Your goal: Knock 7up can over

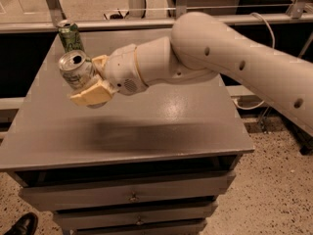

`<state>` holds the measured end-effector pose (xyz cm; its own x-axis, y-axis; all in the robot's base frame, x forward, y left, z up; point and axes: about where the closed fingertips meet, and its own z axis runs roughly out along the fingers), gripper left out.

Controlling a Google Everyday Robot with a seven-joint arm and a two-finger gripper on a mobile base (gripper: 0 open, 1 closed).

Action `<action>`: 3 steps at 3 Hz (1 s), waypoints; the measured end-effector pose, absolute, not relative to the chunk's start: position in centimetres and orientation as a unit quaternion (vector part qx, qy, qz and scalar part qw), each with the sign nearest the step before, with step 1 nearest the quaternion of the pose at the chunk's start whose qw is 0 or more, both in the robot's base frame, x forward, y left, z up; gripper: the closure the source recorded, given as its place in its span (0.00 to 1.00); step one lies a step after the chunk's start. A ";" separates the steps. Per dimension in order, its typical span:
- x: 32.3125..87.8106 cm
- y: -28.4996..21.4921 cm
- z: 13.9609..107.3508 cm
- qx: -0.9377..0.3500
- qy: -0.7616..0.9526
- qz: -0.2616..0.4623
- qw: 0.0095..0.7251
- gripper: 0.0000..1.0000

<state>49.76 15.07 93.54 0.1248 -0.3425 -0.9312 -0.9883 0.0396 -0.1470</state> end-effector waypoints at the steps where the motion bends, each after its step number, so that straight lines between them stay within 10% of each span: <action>1: 50.8 14.1 95.0 -0.666 0.554 0.274 0.418 1.00; 3: 51.5 12.4 89.5 -0.797 0.539 0.116 0.245 1.00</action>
Offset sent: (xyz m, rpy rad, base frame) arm 0.0486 -0.0612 -0.0304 -0.8836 -0.3591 0.1963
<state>51.52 12.39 89.46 0.3916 -0.8027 -0.4499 -0.9168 -0.2985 -0.2655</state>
